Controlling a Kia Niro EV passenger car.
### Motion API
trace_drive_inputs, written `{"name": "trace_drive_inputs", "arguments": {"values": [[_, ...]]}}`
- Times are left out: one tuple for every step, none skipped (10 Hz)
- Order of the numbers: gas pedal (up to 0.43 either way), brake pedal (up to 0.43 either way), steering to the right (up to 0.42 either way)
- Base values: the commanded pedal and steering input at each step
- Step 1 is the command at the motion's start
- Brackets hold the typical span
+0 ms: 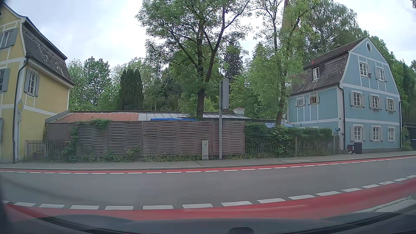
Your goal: Follow the waypoints while adhering to traffic rules and regulations
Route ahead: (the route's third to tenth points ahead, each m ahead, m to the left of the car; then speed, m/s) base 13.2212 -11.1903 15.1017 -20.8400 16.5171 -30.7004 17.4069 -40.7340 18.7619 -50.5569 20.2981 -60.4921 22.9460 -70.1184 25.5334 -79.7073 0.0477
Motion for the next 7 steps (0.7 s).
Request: {"name": "trace_drive_inputs", "arguments": {"values": [[0.0,0.268,0.54],[0.0,0.268,0.54],[0.0,0.268,0.539],[0.0,0.268,0.539],[0.0,0.268,0.539],[0.0,0.268,0.538],[0.0,0.268,0.538]]}}
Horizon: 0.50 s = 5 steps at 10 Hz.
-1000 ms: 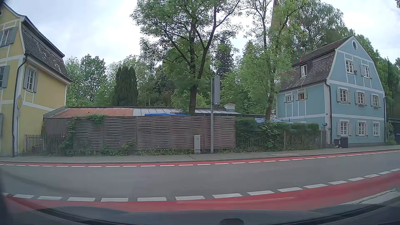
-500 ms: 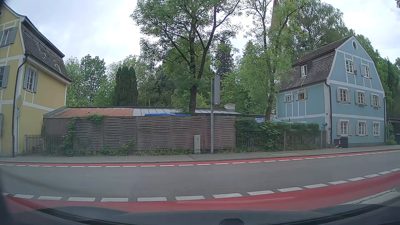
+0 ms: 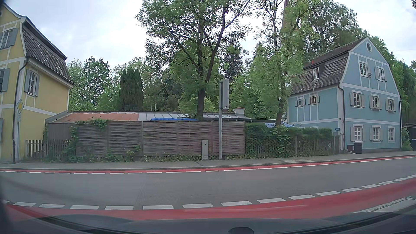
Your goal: Follow the waypoints while adhering to traffic rules and regulations
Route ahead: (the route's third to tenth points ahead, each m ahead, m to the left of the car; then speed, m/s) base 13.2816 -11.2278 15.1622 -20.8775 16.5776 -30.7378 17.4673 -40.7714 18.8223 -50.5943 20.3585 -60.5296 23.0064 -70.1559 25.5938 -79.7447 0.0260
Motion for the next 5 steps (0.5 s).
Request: {"name": "trace_drive_inputs", "arguments": {"values": [[0.0,0.268,0.538],[0.0,0.268,0.537],[0.0,0.268,0.537],[0.0,0.268,0.537],[0.0,0.268,0.537]]}}
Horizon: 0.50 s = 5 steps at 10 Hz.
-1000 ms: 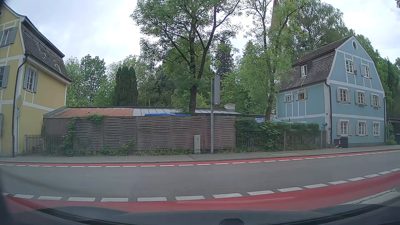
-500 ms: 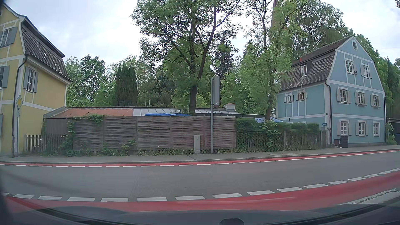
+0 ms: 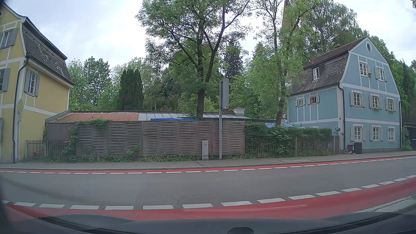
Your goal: Follow the waypoints while adhering to traffic rules and regulations
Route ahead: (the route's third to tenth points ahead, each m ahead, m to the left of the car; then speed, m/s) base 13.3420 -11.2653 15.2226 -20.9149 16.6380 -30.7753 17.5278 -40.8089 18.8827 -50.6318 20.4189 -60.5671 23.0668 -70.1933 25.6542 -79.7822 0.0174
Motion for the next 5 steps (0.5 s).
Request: {"name": "trace_drive_inputs", "arguments": {"values": [[0.0,0.268,0.538],[0.0,0.268,0.538],[0.0,0.268,0.538],[0.0,0.268,0.537],[0.0,0.268,0.536]]}}
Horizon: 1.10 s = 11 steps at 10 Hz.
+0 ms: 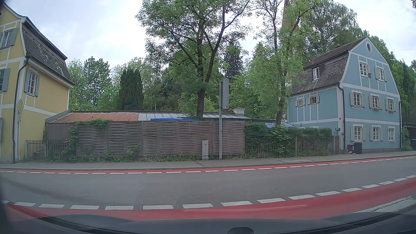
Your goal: Follow the waypoints while adhering to traffic rules and regulations
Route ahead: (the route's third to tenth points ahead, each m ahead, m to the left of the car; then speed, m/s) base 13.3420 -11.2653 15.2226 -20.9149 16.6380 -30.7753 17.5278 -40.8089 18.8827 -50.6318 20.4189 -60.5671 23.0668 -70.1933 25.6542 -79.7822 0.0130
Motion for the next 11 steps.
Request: {"name": "trace_drive_inputs", "arguments": {"values": [[0.0,0.268,0.536],[0.0,0.268,0.535],[0.0,0.268,0.535],[0.0,0.268,0.535],[0.0,0.268,0.535],[0.0,0.268,0.535],[0.0,0.268,0.535],[0.0,0.268,0.535],[0.0,0.268,0.535],[0.0,0.268,0.535],[0.0,0.268,0.535]]}}
